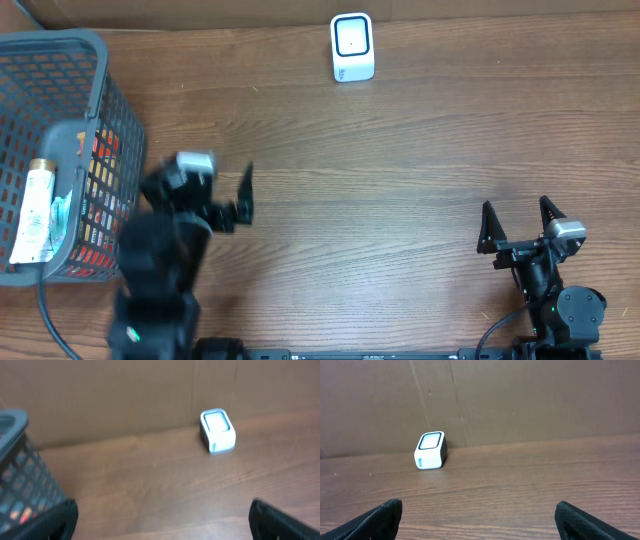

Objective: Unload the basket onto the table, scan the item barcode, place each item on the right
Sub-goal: 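Reach the left gripper into the basket and grasp the spaghetti package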

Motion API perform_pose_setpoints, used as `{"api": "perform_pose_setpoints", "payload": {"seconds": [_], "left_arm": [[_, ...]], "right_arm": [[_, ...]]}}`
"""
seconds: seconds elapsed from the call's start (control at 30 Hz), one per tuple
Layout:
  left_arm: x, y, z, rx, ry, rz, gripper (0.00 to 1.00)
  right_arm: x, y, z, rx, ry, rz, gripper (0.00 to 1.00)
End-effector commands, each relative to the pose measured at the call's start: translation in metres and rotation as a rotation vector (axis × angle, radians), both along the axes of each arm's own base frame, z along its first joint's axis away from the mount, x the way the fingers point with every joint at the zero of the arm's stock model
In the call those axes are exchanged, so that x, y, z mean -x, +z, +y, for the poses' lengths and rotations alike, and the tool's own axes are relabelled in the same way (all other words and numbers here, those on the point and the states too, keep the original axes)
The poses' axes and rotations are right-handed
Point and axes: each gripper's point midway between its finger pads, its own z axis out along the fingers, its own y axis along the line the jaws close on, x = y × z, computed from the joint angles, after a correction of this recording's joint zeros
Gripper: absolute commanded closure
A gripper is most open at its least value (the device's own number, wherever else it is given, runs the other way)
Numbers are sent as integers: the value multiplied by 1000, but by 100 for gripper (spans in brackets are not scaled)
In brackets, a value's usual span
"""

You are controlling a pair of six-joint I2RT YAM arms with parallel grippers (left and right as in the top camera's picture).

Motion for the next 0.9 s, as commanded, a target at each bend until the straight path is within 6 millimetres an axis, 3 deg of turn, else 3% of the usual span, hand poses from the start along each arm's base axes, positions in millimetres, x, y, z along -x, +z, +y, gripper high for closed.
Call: {"api": "perform_pose_setpoints", "payload": {"seconds": [0.0,0.2,0.37,0.5,0.57,0.73,0.87], "left_arm": [[-31,52,4,43,5,61,0],[-75,102,22,22,43,196,0],[-103,117,30,-15,61,186,0],[-115,124,85,76,331,132,0],[-111,125,124,150,457,107,0],[-79,122,222,256,717,68,0],[-46,99,285,278,891,122,0]], "right_arm": [[0,-2,1,1,4,-4,0],[0,-2,1,1,4,-4,0],[0,-2,1,1,4,-4,0],[0,-2,1,1,5,-4,0],[0,-2,1,1,5,-4,0],[0,-2,1,1,4,-4,0],[0,-2,1,1,4,-4,0]]}}
